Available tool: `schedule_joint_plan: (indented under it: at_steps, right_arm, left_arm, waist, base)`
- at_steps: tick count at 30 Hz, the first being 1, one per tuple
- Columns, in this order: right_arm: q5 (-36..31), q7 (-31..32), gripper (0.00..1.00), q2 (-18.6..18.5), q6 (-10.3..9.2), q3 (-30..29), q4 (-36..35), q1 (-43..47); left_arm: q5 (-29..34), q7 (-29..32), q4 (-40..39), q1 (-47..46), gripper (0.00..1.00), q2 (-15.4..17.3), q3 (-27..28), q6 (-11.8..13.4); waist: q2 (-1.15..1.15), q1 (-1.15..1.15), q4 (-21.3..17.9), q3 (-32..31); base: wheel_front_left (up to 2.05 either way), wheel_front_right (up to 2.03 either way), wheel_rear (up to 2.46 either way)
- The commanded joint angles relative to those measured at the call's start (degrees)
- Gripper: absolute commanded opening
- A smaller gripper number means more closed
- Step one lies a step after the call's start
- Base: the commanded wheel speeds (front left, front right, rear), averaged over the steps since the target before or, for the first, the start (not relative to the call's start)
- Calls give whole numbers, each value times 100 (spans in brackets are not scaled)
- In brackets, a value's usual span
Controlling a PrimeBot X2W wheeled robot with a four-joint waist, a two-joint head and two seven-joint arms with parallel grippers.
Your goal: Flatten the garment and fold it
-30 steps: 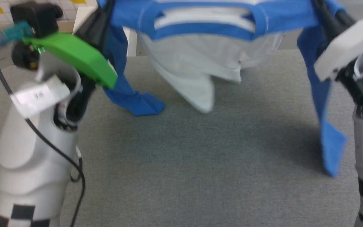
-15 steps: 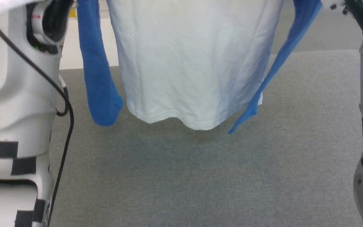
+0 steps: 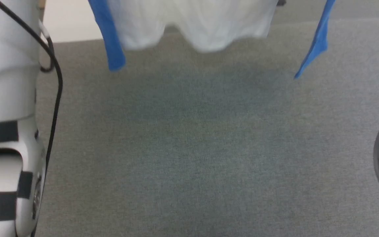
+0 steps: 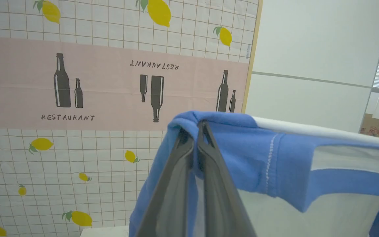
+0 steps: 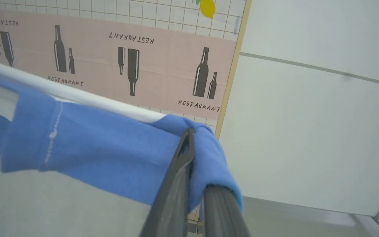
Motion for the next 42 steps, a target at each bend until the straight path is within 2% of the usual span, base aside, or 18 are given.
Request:
schedule_joint_plan:
  at_steps: [1, 8, 12, 16, 23, 29, 33, 36, 39, 42]
  right_arm:
    - [-210, -149, 0, -80, -15, -132, 59, -229]
    - [-957, -801, 0, -45, -15, -400, 264, -1096]
    - [-1289, -1209, 0, -142, -15, -347, 440, -1378]
    - [-1474, -1741, 0, -379, -15, 27, 735, -1398]
    - [-1129, -2246, 0, -809, -15, 512, 1409, -1155]
    - [-367, -2429, 0, -1119, -15, 1122, 1539, -671]
    - [567, -2321, 0, -1330, -15, 1529, 1084, -147]
    - [1257, -2057, 0, -1644, -15, 1784, 389, 500]
    - [1795, -1695, 0, -1989, -15, 1837, -408, 1229]
    - [2183, -1285, 0, -2300, -15, 1609, -1308, 2081]
  left_arm:
    - [121, -176, 33, -285, 0, 90, 91, 107]
    - [401, -820, 251, -1164, 0, 156, 56, 128]
    - [464, -1250, 459, -1439, 0, 149, 23, 37]
    - [434, -1753, 774, -1417, 0, 100, -40, -198]
    - [192, -2099, 1321, -1108, 0, 82, -73, -656]
    - [-63, -2029, 1089, -481, 0, 180, -228, -1063]
    - [-328, -1770, 486, 188, 0, 307, -287, -1155]
    - [-548, -1462, -202, 955, 0, 461, -271, -1162]
    - [-727, -1152, -979, 1827, 0, 613, -219, -1030]
    - [-888, -849, -1908, 2832, 0, 758, -140, -775]
  waist:
    - [0, 0, -32, 667]
    - [0, 0, -16, 1664]
    - [0, 0, 64, 2084]
    - [0, 0, 207, 2261]
    - [0, 0, 367, 2314]
    - [0, 0, 417, 2196]
    - [0, 0, 430, 2064]
    - [0, 0, 430, 1871]
    - [0, 0, 423, 1664]
    - [0, 0, 411, 1468]
  base:
    - [0, 0, 0]
    - [0, 0, 0]
    - [0, 0, 0]
    - [0, 0, 0]
    - [0, 0, 0]
    - [0, 0, 0]
    - [0, 0, 0]
    - [0, 0, 0]
    - [0, 0, 0]
    - [0, 0, 0]
